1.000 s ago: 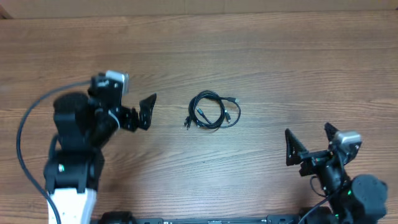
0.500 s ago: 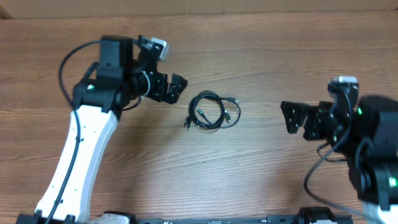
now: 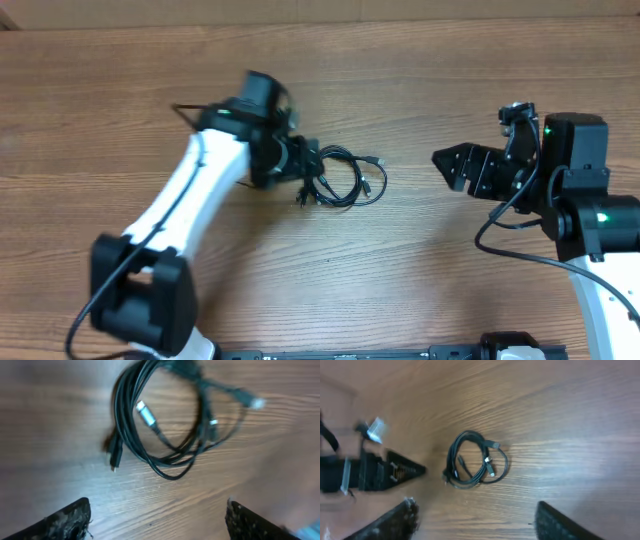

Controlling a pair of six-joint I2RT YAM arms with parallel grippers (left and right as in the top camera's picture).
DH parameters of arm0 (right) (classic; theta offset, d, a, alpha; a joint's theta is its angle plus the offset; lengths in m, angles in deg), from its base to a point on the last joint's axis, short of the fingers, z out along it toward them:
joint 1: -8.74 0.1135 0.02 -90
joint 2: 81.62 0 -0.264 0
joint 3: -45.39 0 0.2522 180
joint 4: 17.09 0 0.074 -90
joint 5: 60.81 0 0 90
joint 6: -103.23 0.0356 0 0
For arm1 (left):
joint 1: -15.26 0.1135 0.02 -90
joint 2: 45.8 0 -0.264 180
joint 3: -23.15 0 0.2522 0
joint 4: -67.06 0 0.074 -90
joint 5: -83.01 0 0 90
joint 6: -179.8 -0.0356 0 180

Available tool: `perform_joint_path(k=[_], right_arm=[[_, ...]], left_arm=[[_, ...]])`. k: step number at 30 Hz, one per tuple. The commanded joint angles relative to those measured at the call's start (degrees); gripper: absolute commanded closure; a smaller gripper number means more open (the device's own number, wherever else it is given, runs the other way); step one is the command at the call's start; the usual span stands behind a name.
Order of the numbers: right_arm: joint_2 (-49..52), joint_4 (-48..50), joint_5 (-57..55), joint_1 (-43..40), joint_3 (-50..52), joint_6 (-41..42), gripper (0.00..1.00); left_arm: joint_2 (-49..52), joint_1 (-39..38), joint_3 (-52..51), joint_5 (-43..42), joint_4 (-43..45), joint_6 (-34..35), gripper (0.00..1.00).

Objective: Untangle cables
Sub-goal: 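Move both grippers forward toward the black cable bundle, then grasp the black cable bundle with the left and right grippers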

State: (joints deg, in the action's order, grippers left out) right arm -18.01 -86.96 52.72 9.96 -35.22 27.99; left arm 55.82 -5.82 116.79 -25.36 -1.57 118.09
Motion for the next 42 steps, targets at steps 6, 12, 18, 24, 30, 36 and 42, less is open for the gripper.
perform_joint_path(k=[6, 12, 18, 24, 30, 36, 42], right_arm=[[-0.1, 0.0, -4.7, 0.1, -1.5, 6.9, 0.38], [-0.1, -0.7, -4.7, 0.1, -1.5, 6.9, 0.38], [-0.1, -1.3, -4.7, 0.1, -1.5, 6.9, 0.38], [-0.1, -1.3, -4.7, 0.1, -1.5, 6.8, 0.37], [0.0, -1.3, -4.7, 0.1, -1.5, 6.4, 0.36], [0.2, -1.4, -4.7, 0.1, -1.5, 6.4, 0.34], [0.2, -1.5, -4.6, 0.1, -1.5, 6.4, 0.33]], left_arm=[[7.9, -10.1, 1.0, 14.2, 4.2, 29.1, 0.23], [12.4, -11.9, 1.0, 14.3, 5.1, 33.3, 0.35], [14.3, -12.0, 0.9, 14.4, 4.3, 34.3, 0.44], [16.2, -12.0, 0.9, 15.2, 4.2, 35.2, 0.54], [16.4, -11.9, 0.9, 17.8, 6.1, 35.2, 0.6], [17.9, -12.2, 0.9, 18.1, 6.6, 36.2, 0.71], [17.9, -11.4, 1.4, 16.3, 6.8, 34.0, 0.96]])
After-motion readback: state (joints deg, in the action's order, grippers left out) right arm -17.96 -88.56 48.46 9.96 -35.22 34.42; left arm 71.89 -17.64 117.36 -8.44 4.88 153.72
